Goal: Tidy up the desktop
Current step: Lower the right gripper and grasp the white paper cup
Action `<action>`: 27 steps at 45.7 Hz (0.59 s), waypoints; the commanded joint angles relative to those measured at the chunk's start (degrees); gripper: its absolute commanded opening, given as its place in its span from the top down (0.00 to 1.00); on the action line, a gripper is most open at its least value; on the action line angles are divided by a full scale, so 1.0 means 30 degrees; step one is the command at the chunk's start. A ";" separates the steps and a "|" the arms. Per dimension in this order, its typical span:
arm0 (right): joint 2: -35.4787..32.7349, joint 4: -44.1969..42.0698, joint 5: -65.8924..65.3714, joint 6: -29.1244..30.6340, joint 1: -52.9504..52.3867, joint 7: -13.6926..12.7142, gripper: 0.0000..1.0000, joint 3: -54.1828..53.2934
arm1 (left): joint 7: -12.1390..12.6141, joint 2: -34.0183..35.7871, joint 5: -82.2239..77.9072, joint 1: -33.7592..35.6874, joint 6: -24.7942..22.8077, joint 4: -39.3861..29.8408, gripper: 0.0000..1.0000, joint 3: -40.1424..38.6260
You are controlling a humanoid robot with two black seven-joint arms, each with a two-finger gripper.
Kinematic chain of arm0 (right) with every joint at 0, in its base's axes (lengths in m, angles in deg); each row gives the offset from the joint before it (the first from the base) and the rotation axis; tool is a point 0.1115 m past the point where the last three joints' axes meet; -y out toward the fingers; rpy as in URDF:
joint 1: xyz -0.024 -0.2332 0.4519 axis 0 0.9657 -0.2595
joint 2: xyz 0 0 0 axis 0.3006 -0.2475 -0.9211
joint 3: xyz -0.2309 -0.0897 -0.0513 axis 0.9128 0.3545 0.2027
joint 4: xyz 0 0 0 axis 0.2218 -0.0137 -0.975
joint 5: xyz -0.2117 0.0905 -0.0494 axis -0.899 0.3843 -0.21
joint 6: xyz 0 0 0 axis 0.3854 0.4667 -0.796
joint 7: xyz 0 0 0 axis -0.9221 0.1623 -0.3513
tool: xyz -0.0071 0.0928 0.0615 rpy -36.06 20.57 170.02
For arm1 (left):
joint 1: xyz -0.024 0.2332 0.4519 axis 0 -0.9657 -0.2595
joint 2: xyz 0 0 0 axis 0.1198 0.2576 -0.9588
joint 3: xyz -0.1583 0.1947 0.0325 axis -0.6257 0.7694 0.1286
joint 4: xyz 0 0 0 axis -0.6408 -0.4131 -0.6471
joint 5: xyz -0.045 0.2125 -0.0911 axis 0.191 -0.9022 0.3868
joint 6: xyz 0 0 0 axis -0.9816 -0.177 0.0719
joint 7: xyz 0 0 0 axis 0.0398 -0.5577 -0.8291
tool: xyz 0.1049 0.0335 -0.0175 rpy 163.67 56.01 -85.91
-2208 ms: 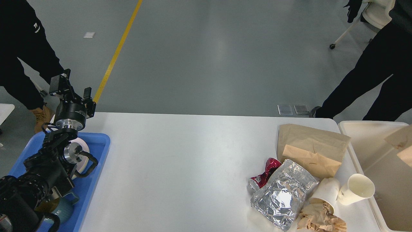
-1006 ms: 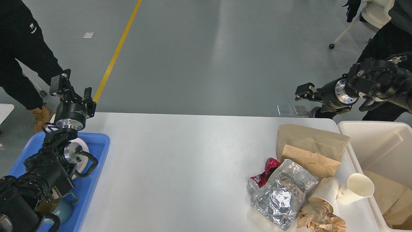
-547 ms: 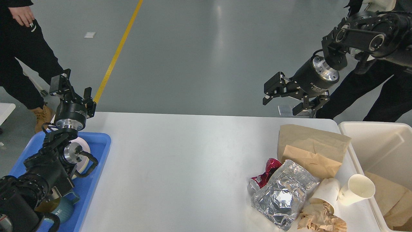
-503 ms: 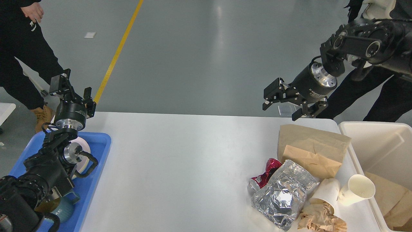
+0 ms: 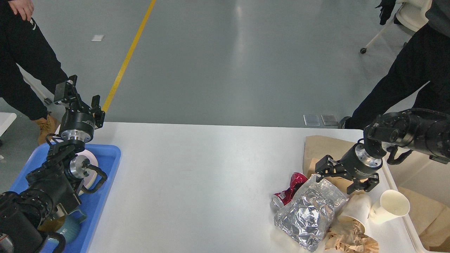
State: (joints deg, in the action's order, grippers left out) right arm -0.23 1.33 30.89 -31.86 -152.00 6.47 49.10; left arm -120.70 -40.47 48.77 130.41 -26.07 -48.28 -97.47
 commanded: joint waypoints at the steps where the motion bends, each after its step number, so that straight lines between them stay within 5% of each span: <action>1: -0.0578 0.0099 -0.0360 -0.0023 0.0103 -0.0049 0.03 0.0037 | 0.0000 0.0000 -0.0002 -0.0001 0.0000 0.0000 0.04 0.0000; 27: -0.2336 0.0128 -0.2235 -0.0023 -0.0044 -0.0723 0.04 0.0008 | 0.0000 0.0000 -0.0002 -0.0001 0.0000 0.0000 0.04 0.0000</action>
State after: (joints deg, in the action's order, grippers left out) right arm -6.34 1.71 24.71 -31.93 -151.89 4.61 49.14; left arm -120.70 -40.47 48.77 130.41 -26.07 -48.28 -97.47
